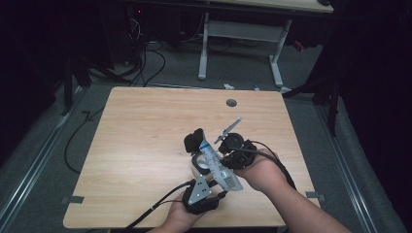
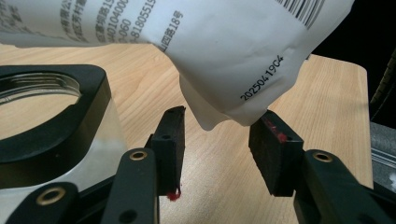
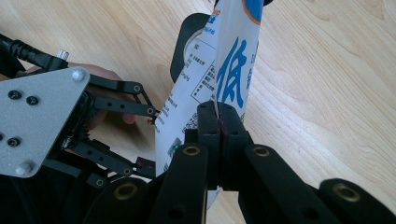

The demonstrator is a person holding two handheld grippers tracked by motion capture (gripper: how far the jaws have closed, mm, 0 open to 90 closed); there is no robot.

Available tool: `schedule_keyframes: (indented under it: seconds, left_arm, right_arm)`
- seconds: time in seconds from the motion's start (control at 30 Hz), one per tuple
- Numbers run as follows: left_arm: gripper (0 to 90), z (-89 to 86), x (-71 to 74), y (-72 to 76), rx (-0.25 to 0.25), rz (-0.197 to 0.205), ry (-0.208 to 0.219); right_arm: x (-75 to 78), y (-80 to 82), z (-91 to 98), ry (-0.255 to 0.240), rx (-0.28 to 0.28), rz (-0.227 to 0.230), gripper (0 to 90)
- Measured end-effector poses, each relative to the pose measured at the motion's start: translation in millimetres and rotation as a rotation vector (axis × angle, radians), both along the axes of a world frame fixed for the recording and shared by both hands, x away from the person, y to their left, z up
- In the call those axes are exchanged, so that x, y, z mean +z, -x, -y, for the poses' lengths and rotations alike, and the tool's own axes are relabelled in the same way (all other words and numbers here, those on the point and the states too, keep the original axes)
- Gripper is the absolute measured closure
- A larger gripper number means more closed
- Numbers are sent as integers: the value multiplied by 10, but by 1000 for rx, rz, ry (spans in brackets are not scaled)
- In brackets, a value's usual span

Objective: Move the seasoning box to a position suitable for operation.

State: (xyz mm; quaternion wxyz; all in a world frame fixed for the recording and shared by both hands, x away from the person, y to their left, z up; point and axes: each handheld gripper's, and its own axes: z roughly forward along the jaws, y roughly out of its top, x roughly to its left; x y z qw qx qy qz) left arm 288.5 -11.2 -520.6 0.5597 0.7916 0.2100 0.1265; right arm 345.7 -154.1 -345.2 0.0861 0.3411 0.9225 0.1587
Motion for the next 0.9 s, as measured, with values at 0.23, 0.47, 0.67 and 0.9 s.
schedule_keyframes:
  seconds: [0.23,0.47,0.67,0.9]
  left_arm:
    - [563,10,-4,5,-14,-8,1]
    - [563,15,5,5,-17,-9,6]
    - [563,16,0,12,-20,-6,-1]
    - [560,13,4,17,-22,1,0]
  right_arm:
    - [-16,-6,19,-2,-2,-5,898]
    - [-4,-8,17,5,0,-3,898]
    - [-5,-9,18,7,-2,-2,898]
    - [-2,-10,10,6,1,-3,898]
